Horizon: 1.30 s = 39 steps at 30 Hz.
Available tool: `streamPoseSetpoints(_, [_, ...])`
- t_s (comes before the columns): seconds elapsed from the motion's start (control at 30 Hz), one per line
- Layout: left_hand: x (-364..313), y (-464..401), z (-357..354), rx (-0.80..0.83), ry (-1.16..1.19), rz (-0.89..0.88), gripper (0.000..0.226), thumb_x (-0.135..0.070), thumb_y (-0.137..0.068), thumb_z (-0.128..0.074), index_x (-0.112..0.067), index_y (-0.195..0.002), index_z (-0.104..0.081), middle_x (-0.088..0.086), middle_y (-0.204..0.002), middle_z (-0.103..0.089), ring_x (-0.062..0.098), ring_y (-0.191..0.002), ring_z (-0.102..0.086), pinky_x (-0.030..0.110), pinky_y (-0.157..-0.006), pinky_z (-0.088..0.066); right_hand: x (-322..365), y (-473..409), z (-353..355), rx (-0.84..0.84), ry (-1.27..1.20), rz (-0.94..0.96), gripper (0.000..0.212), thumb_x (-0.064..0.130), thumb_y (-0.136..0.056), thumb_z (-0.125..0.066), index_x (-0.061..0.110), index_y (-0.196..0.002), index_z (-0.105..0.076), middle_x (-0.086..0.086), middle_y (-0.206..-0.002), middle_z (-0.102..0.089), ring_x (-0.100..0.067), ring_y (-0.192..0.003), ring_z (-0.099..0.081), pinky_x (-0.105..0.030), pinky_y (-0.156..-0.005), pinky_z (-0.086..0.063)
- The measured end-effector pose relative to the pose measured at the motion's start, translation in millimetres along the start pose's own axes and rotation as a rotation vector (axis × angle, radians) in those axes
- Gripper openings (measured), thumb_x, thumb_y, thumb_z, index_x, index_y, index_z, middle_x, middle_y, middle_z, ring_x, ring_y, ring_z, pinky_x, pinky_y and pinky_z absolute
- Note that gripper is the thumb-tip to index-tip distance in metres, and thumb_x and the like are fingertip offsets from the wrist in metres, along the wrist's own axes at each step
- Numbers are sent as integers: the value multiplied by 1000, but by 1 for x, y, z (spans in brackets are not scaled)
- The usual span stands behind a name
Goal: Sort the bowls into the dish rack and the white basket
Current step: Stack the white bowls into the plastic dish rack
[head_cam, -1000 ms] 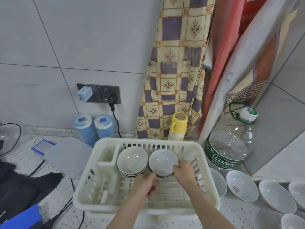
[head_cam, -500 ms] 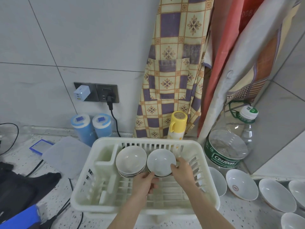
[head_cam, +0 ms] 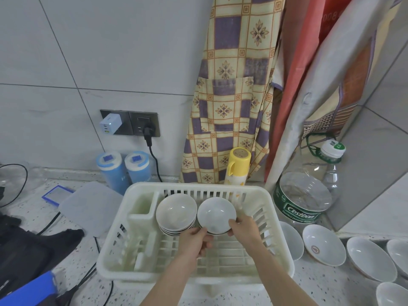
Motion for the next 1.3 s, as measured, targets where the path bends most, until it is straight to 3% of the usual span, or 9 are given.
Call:
streamPoseSetpoints(0.23, [0, 0, -1, 22, 22, 31, 13, -12, -90, -65, -4, -81, -70, 11, -63, -72, 11, -37, -46, 18, -37, -27, -1, 4, 3, 4, -37, -17, 20, 21, -89, -54, 8, -87, -69, 1, -61, -70, -19, -75, -61, -32, -71, -49])
streamPoseSetpoints(0.47, [0, 19, -3, 89, 67, 99, 10, -15, -93, -66, -10, -90, -57, 11, -66, -74, 7, -36, -47, 15, -32, -25, 6, 29, 21, 12, 43, 46, 24, 33, -94, -54, 14, -107, -64, 5, -72, -68, -5, -68, -55, -21, -56, -39])
streamPoseSetpoints(0.63, [-8, 46, -8, 108, 104, 13, 10, -10, -91, -65, -6, -99, -62, 8, -73, -76, 5, -38, -42, 15, -33, -24, 6, 55, 53, -48, -160, 135, 15, 28, -94, -59, 19, -104, -63, 4, -71, -72, 6, -51, -55, -14, -48, -39])
streamPoseSetpoints(0.7, [-13, 61, -16, 136, 145, -48, 14, -13, -89, -67, -6, -102, -66, 4, -73, -74, 5, -41, -40, 16, -34, -24, 1, 67, 69, -70, -241, 158, 12, 29, -94, -59, 24, -99, -68, 5, -66, -72, 3, -48, -54, -19, -54, -42])
streamPoseSetpoints(0.83, [-13, 101, -53, 270, 75, -58, 28, -37, -80, -75, -13, -94, -68, -3, -68, -66, 7, -42, -39, 18, -34, -22, -27, 89, 107, -106, -436, 168, 11, 26, -94, -60, 26, -94, -71, 2, -68, -73, -4, -50, -50, -18, -48, -41])
streamPoseSetpoints(0.93, [1, 127, -90, 357, -31, -47, 35, -48, -63, -78, -17, -77, -69, -2, -65, -63, 8, -41, -35, 18, -34, -19, -64, 95, 141, -203, -574, 71, 12, 24, -92, -62, 20, -87, -72, -2, -64, -71, -9, -44, -40, -20, -42, -32])
streamPoseSetpoints(1.03, [24, 148, -131, 408, -223, -27, 23, -44, -65, -74, -22, -69, -69, -4, -64, -67, 9, -41, -40, 17, -38, -21, -105, 92, 165, -250, -628, -46, 14, 20, -92, -63, 9, -88, -71, -5, -61, -68, -10, -39, -33, -19, -37, -27])
streamPoseSetpoints(1.13, [46, 153, -169, 408, -416, -12, 12, -32, -77, -66, -22, -81, -69, -7, -68, -73, 7, -43, -45, 17, -40, -25, -142, 87, 176, -182, -723, -175, 16, 16, -91, -65, 1, -91, -70, -12, -65, -66, -9, -35, -29, -15, -35, -22])
streamPoseSetpoints(1.3, [71, 140, -214, 321, -436, 63, 22, -25, -88, -53, -15, -104, -65, -6, -84, -74, 9, -44, -49, 17, -41, -22, -186, 74, 183, -39, -847, -360, 15, 12, -90, -66, 1, -100, -65, -17, -73, -66, -9, -33, -29, -13, -35, -21])
Point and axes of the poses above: each hand's wrist, its own y-axis away from the middle knuckle, its own z-axis out of the back of the hand, x = y × z, the point moved 7 cm from there along -y, towards the middle knuckle
